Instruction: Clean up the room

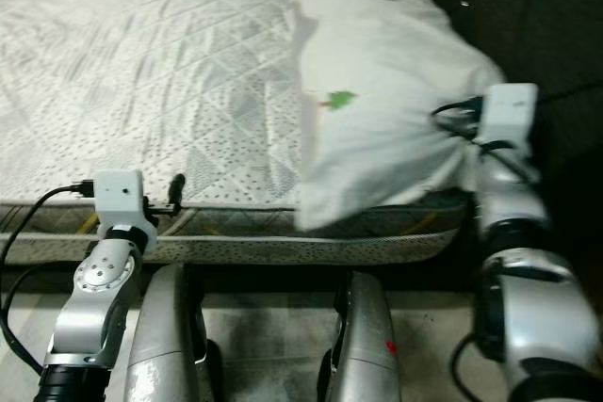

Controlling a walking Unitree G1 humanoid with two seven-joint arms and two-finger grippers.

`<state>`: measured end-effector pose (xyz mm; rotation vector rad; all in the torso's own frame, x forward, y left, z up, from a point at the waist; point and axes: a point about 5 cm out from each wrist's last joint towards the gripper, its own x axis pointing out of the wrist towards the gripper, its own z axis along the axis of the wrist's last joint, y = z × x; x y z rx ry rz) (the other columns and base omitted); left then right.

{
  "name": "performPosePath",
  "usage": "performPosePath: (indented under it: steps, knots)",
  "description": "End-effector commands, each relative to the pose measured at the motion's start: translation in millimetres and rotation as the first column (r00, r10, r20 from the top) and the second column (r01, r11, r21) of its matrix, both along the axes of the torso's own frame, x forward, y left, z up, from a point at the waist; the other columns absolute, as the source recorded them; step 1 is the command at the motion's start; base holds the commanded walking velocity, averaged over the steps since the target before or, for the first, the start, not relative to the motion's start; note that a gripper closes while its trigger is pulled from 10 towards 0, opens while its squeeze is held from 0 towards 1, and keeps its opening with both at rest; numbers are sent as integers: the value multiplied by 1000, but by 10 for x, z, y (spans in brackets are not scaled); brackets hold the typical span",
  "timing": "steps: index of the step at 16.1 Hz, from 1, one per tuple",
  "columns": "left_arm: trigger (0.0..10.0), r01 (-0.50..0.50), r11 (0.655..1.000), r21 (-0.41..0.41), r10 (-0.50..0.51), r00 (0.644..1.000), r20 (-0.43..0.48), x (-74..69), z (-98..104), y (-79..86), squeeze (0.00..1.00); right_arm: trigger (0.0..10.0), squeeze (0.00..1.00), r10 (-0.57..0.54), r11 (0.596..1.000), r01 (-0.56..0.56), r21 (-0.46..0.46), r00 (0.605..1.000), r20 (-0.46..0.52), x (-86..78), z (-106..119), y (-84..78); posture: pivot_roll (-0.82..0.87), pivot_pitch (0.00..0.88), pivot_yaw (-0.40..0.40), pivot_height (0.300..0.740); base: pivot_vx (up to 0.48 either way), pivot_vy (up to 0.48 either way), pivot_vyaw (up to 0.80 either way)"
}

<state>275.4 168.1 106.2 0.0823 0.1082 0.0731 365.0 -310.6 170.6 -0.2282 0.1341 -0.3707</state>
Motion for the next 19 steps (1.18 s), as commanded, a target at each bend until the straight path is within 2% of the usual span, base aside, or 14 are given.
performPosePath:
  steps: [1,2,3,4,5,6,7,8,10,12,16,17,19]
  knots:
    - [10000,-11,1000,6,11,1000,-8,-20,-30,12,0,0,0,-103,994,105,-27,993,61,-83,170,-260,44,84,-60,516,0,0,0]
    - [10000,-13,1000,4,13,1000,-11,-24,-37,12,0,0,0,-116,993,116,-13,993,18,-175,16,-329,37,85,-54,516,0,0,0]
    - [10000,-7,1000,4,7,1000,-14,-12,-43,12,0,2824,0,-74,997,74,0,996,-41,-266,-194,-322,31,83,-46,516,0,0,0]
    - [10000,6,1000,7,-6,1000,-11,6,-35,1,0,10000,0,-33,999,32,-10,996,-79,-289,-288,-280,29,79,-42,516,0,0,0]
    - [10000,14,1000,9,-14,1000,-7,28,-21,-7,0,10000,0,4,1000,-5,-4,994,-107,-309,-383,-225,25,76,-35,516,0,0,0]
    - [10000,16,1000,8,-16,1000,-3,68,0,-10,0,10000,0,58,997,-53,51,991,-116,-342,-520,-131,24,69,-30,516,0,0,0]
    - [10000,17,1000,7,-17,1000,-1,97,9,-7,0,10000,859,65,996,-58,61,992,-111,-338,-536,-106,22,61,-26,516,0,0,0]
    - [10000,16,1000,7,-16,1000,13,139,45,4,0,10000,1000,79,996,-76,43,993,-84,-318,-517,-47,20,51,-22,516,0,0,0]
    - [10000,2,1000,11,-2,999,39,233,118,57,0,10000,1000,79,997,-79,12,996,-27,-256,-416,26,15,29,-20,516,0,0,0]
    - [10000,-9,1000,9,8,999,52,294,163,93,0,10000,1000,63,998,-63,-21,998,2,-221,-335,34,7,12,-18,516,0,0,0]
    - [10000,27,1000,11,-28,992,123,374,406,114,0,10000,1000,92,995,-92,-42,996,-3,-228,-364,98,-5,5,-14,516,0,0,0]
    - [10000,27,1000,5,-27,992,126,360,412,93,0,10000,1000,138,986,-139,-89,990,-18,-240,-407,165,-5,0,-11,516,0,0,0]
    - [10000,24,1000,-1,-24,993,113,321,348,80,0,10000,1000,290,920,-287,-266,957,-28,-248,-424,423,-23,0,-9,516,0,0,0]
